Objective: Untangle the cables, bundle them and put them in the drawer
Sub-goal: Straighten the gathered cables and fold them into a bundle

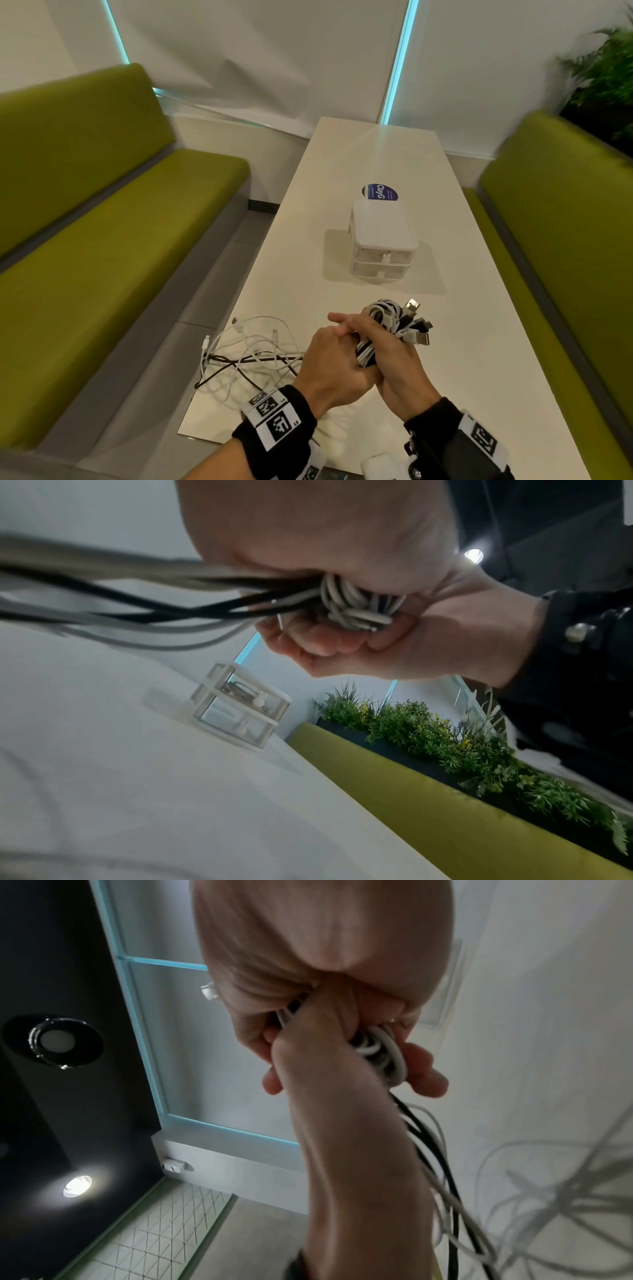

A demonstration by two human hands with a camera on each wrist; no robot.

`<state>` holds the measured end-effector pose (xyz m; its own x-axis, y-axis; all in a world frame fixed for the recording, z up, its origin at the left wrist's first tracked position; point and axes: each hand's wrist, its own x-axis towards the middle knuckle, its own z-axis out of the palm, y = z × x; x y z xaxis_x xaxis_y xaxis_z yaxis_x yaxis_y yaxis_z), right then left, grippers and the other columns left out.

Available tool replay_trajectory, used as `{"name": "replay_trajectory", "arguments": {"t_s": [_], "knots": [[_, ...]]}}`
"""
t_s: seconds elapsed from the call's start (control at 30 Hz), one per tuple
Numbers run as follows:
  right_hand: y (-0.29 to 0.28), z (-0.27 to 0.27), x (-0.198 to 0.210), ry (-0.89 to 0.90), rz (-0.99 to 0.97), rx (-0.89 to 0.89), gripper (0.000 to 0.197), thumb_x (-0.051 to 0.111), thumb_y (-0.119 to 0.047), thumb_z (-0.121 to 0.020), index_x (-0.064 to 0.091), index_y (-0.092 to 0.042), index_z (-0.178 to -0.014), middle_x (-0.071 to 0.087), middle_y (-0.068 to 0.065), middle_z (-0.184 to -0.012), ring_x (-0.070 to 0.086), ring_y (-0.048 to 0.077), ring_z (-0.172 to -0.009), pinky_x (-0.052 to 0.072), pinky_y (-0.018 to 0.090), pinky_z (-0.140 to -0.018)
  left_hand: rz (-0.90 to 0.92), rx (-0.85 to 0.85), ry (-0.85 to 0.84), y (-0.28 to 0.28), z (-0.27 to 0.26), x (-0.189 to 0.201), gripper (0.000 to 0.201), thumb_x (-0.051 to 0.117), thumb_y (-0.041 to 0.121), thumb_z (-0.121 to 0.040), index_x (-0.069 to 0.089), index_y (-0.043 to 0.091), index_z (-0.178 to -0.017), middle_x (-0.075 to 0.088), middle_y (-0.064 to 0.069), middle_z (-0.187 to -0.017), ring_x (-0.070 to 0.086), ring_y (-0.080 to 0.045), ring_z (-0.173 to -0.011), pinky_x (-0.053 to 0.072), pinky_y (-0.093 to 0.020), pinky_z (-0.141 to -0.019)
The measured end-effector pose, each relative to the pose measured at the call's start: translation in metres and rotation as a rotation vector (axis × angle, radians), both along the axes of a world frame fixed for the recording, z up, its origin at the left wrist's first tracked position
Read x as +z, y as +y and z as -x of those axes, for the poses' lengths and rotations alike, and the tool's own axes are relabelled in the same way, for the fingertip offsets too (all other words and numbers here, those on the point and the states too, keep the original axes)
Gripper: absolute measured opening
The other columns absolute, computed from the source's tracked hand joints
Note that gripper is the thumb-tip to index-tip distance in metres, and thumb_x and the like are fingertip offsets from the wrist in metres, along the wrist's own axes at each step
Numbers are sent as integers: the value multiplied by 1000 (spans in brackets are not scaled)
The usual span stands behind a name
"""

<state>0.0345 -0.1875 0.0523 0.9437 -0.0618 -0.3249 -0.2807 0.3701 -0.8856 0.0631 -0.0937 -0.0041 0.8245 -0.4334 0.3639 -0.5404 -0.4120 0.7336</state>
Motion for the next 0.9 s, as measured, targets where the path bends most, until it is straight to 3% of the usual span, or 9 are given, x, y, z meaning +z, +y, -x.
{"name": "replay_trajectory", "arguments": {"t_s": [0.13,0.23,0.37,0.43,0.5,0.57,0.63,0.73,0.9], "knots": [[-3,-1,1,-12,-14,-15,16,72,-19,-73,71,-4,-76,73,21,-105,69,24,-106,52,39,-97,34,1,45,-1,-1,2,25,64,32,-72,68,17,-91,72,1,-77,68,-19,-73,54,-37,-64],[-3,-4,0,-43,14,6,22,64,-12,-86,67,-4,-66,74,18,-103,69,22,-107,51,36,-93,44,0,89,-2,-2,2,24,63,29,-73,67,18,-93,72,-1,-78,69,-21,-74,54,-39,-65],[-8,-16,-2,-43,24,-53,28,66,-17,-88,64,-5,-63,75,11,-95,69,22,-107,52,41,-94,-179,34,87,2,-9,14,37,60,44,-74,59,23,-104,70,0,-78,65,-22,-75,51,-37,-71],[-12,-24,-3,-31,-51,-98,31,70,-23,-85,59,-8,-59,72,11,-86,70,24,-104,53,43,-89,-267,33,129,10,-17,21,43,65,50,-74,56,25,-108,70,3,-79,64,-18,-77,48,-34,-73],[-15,-29,-2,-14,-129,-123,38,71,-27,-81,47,-8,-58,66,16,-79,72,26,-91,54,41,-78,-271,-18,250,22,-26,25,55,72,58,-69,52,33,-113,69,10,-84,63,-7,-78,50,-29,-75],[-19,-32,-2,-15,-200,-165,41,68,-25,-84,43,-11,-55,52,12,-58,63,24,-64,55,41,-72,-368,-71,292,35,-33,23,64,75,63,-64,48,36,-116,67,13,-89,60,-5,-81,49,-27,-74],[-24,-36,-3,-42,-286,-200,41,67,-21,-84,42,-15,-52,35,2,-46,46,18,-43,56,39,-66,-495,-73,268,45,-40,17,50,73,64,-69,54,29,-100,62,10,-80,57,-13,-76,43,-30,-66],[-27,-41,-2,-52,-279,-184,40,69,-18,-80,38,-16,-55,29,0,-46,35,17,-36,45,34,-52,-532,-60,274,54,-50,10,43,65,59,-82,48,22,-67,54,4,-62,50,-17,-61,34,-32,-57],[-34,-43,-4,-85,-159,-180,42,62,-10,-89,38,-14,-55,28,1,-44,32,19,-33,41,32,-46,-607,-86,284,52,-54,18,44,64,60,-82,59,22,-60,54,5,-53,47,-7,-50,33,-24,-52]]}}
